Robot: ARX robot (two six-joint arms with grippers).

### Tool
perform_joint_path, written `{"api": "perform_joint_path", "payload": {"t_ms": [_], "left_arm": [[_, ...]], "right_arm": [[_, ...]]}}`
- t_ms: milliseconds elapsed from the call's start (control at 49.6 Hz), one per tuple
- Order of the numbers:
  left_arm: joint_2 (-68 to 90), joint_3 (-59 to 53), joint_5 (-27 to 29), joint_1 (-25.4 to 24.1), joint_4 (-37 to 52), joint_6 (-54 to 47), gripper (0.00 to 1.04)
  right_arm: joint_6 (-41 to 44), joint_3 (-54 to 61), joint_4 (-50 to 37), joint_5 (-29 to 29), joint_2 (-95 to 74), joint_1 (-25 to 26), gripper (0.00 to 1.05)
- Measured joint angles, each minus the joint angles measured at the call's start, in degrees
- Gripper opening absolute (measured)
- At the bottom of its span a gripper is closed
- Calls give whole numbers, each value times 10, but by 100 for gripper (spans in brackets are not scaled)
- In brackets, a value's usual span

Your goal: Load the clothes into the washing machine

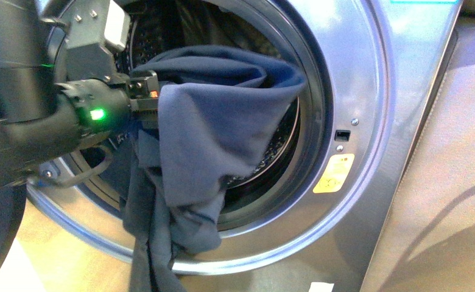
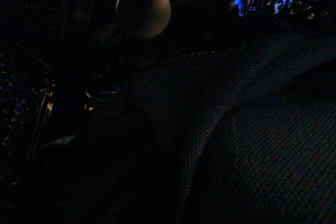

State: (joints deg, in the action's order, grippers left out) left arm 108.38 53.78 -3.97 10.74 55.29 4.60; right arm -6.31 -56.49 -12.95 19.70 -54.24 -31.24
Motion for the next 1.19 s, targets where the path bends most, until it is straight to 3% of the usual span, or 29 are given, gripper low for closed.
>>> {"api": "perform_joint_path", "payload": {"t_ms": [101, 141, 202, 404, 666, 1049, 1110, 1190], "left_arm": [[26, 33, 13, -6, -14, -13, 13], [37, 47, 15, -6, -20, -16, 13], [48, 61, 19, -8, -25, -16, 13], [92, 116, 55, -12, -44, -19, 13], [137, 182, 97, -11, -66, -21, 13], [190, 255, 118, 7, -85, -20, 13], [203, 271, 126, 12, -88, -21, 13], [222, 294, 146, 19, -88, -37, 13]], "right_arm": [[0, 24, 2, 24, 19, 5, 96], [21, 20, 80, 72, 36, 5, 87], [37, 47, 132, 77, 62, 18, 79], [57, 223, 92, 8, 167, 103, 42], [61, 350, 50, -64, 247, 175, 2], [62, 453, 29, -129, 326, 242, 2], [62, 470, 29, -188, 342, 285, 2], [62, 485, 29, -193, 360, 309, 2]]}}
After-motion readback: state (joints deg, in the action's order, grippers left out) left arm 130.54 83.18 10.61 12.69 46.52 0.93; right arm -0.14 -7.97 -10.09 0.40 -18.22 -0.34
